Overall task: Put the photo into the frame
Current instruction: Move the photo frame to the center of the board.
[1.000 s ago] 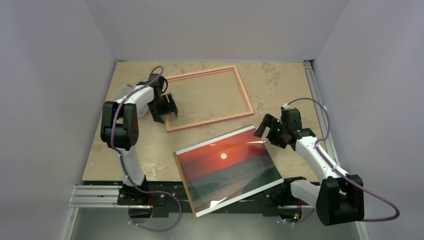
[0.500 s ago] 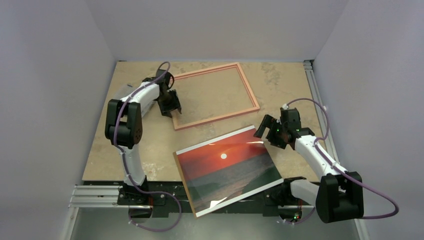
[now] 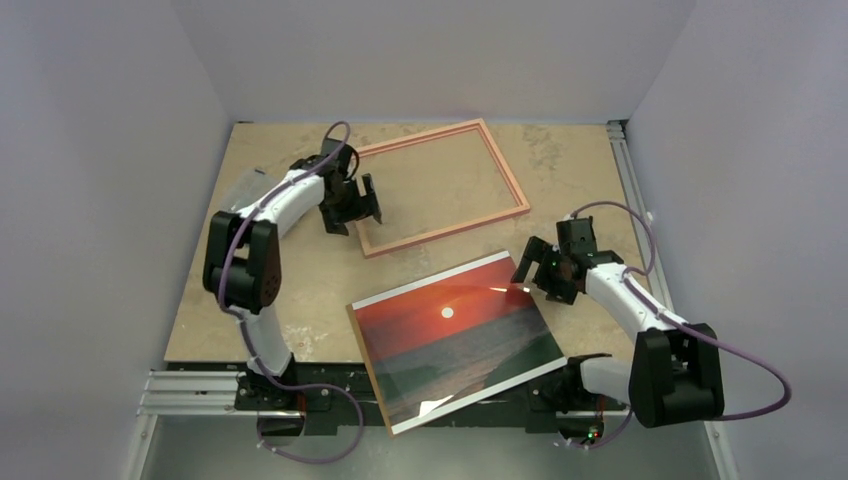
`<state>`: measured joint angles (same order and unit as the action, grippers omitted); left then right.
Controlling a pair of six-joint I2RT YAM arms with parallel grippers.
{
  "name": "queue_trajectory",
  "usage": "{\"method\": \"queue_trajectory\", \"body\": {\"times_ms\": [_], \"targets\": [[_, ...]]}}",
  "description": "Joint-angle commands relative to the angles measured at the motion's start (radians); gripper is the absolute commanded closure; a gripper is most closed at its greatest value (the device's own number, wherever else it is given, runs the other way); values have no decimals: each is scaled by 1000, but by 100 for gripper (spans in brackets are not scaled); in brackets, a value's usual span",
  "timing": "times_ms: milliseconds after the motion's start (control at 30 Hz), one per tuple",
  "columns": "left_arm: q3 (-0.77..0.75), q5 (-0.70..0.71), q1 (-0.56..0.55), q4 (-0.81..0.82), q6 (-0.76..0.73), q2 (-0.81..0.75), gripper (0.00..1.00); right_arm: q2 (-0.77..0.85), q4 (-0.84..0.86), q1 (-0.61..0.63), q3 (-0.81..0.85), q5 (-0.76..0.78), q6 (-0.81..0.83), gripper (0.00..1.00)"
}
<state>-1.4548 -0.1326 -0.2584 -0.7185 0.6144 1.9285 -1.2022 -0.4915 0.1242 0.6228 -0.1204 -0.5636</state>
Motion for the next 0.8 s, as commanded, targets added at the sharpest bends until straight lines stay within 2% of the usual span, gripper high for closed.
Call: {"method": "queue_trajectory", "body": {"times_ms": [0,233,500,600,767], "targets": [[130,26,-4,9,32,-262,13,-5,-38,3,36,72,4,2],[412,-12,-61,-23,82,-557,13,41,-47,1,43,117,-19,1],[697,-101,-104,3,190,-795,12,-51,-31,-7,59,150,-15,1],[750,-111,-116,-28,204,-822,12,-87,-14,-10,60,135,-15,1],[837,-164,-119,58,251,-829,12,-119,9,-10,46,81,-2,2]]}}
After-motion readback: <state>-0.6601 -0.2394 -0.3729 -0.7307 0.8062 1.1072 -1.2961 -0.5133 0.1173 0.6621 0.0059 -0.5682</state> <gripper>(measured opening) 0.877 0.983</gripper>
